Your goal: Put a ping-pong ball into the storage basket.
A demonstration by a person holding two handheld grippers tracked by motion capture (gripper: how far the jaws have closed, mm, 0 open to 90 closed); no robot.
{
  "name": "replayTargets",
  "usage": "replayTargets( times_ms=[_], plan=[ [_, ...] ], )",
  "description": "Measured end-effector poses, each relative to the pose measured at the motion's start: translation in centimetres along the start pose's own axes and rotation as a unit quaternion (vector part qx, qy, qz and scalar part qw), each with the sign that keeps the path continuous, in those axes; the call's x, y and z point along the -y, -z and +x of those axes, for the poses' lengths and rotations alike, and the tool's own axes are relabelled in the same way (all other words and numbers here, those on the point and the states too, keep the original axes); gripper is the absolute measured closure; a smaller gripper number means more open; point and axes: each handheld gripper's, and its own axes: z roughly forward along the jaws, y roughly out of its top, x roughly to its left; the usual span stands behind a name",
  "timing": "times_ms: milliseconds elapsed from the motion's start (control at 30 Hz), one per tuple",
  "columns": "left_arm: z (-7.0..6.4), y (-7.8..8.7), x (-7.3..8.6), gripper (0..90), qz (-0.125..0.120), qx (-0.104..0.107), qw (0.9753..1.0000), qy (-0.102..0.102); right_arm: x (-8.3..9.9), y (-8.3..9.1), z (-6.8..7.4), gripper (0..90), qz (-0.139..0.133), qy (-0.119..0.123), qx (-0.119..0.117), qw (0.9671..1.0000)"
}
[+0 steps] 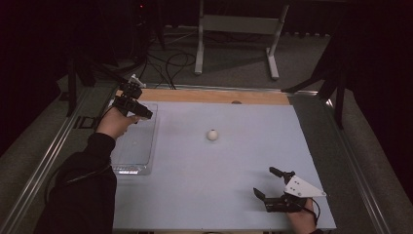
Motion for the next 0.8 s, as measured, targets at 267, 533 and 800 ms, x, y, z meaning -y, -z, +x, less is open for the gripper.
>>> replayTargets(
  times_ms=[267,533,800],
  plan=[
    [0.4,-1.7,0.6,51.5,0.009,0.002,1.0,0.005,0.0,0.0,0.0,9.3,0.001,0.0,0.0,1.0],
    [1.0,-3.3,1.3,51.5,0.021,0.002,0.9997,0.014,0.0,0.0,0.0,9.3,0.002,-0.001,-0.001,1.0],
    [1.2,-5.0,2.3,51.5,0.034,0.008,0.9992,0.018,0.0,0.0,0.0,9.2,0.003,-0.001,-0.002,1.0]
  ],
)
